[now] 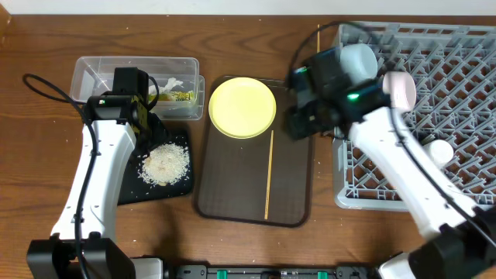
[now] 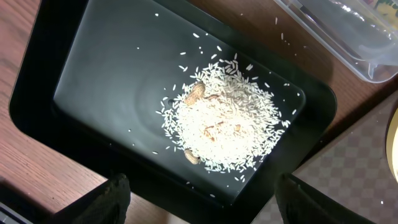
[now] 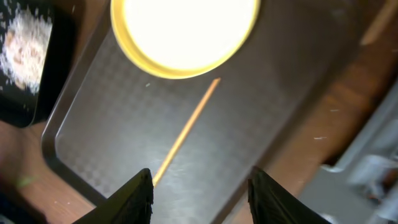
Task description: Sort waste into correct bins and load items into the dishwasher rack
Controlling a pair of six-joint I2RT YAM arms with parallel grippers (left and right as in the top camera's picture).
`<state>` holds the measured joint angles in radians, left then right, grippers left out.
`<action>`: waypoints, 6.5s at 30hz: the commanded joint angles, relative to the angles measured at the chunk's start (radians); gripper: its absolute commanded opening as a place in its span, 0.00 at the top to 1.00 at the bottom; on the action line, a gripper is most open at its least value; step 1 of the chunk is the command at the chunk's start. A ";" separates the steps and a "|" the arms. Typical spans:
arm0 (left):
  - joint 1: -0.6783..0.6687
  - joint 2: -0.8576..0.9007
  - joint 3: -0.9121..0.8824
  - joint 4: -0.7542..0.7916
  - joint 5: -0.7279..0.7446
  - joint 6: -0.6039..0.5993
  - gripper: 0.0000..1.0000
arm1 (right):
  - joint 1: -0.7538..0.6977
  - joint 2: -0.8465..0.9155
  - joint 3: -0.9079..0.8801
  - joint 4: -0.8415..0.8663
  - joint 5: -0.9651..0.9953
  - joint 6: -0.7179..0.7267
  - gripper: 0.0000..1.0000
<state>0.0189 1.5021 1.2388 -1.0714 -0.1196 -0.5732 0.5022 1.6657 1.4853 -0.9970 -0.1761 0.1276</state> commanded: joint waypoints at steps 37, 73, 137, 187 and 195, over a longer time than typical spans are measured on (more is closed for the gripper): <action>0.004 0.002 0.008 -0.001 -0.019 -0.008 0.23 | 0.162 0.431 0.001 -0.044 0.067 0.395 0.99; 0.004 0.002 0.008 0.003 -0.019 -0.008 0.23 | -0.406 0.095 0.014 -0.194 0.134 -0.040 0.97; 0.004 0.002 0.008 0.040 -0.019 -0.008 0.23 | -0.181 0.646 0.363 0.512 0.502 0.082 0.53; 0.004 0.002 0.008 0.040 -0.020 -0.008 0.23 | -0.189 0.759 0.362 0.457 0.370 0.261 0.87; 0.004 0.002 0.008 0.037 -0.020 -0.008 0.23 | -0.190 0.759 0.362 0.442 0.385 0.261 0.92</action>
<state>0.0189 1.5021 1.2388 -1.0283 -0.1196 -0.5732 0.3145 2.3959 1.8469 -0.5339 0.2127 0.3710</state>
